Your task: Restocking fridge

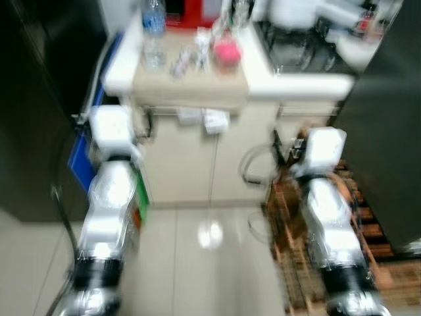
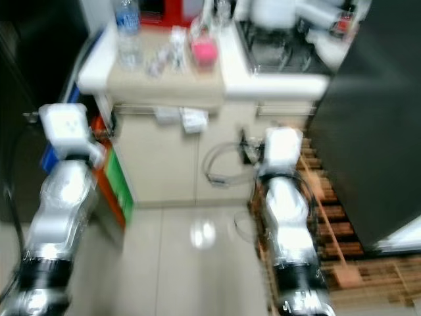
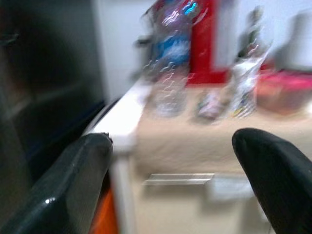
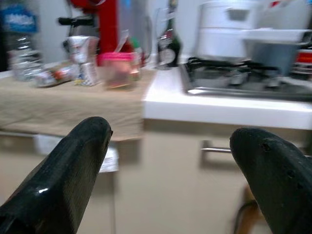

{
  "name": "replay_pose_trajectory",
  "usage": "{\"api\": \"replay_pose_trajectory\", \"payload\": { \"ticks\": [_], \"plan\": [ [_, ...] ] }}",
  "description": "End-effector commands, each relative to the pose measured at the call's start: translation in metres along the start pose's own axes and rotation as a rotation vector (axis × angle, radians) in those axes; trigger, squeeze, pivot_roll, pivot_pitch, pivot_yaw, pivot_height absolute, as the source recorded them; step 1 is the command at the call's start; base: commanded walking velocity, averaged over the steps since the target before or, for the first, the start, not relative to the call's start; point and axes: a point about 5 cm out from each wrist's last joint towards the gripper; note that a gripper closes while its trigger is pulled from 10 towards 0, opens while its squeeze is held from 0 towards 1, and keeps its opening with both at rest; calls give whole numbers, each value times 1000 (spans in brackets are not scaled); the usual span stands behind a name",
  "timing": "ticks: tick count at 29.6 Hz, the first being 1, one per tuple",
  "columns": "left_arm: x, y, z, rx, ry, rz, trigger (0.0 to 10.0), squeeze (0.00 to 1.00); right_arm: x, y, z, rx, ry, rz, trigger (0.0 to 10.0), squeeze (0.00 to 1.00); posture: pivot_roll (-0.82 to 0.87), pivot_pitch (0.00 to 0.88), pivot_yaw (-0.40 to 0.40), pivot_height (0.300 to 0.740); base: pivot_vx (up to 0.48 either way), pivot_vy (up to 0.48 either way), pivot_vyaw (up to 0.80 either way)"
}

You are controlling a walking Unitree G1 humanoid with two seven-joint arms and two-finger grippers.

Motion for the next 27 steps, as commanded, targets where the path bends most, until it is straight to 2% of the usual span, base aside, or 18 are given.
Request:
{"api": "replay_pose_trajectory", "payload": {
  "ticks": [1, 8, 14, 18, 27],
  "plan": [
    [-1, 11, -16, 26, -56, -48, 10000, 0, 5, 1, -20, 13, -61, 2, 10000, 0, -41, 0, -14, 740, 461, 0, 0],
    [-1, 11, -16, 28, -54, -45, 10000, 0, 4, -1, -19, 29, -56, 22, 10000, 0, -41, 0, -14, 740, 460, 0, 0],
    [-1, 11, -16, 29, -54, -45, 10000, 0, 4, -2, -18, 35, -52, 23, 10000, 0, -41, 0, -14, 740, 459, 0, 722],
    [-1, 11, -16, 27, -56, -44, 10000, 0, 4, -2, -20, 12, -64, 18, 10000, 0, -41, 0, -14, 740, 458, 0, 0],
    [-1, 10, -17, 29, -52, -37, 10000, 0, 3, -2, -18, 26, -45, 26, 10000, 0, -39, 0, -11, 740, 409, 0, 0]
  ]
}}
Point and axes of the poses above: a point about 5 cm out from each wrist's last joint towards the gripper, its own x axis pointing back from the gripper into the wrist, its own y axis along the axis of the wrist's last joint, z = x × y, and after that the axes turned 6 degrees about -x, right-handed
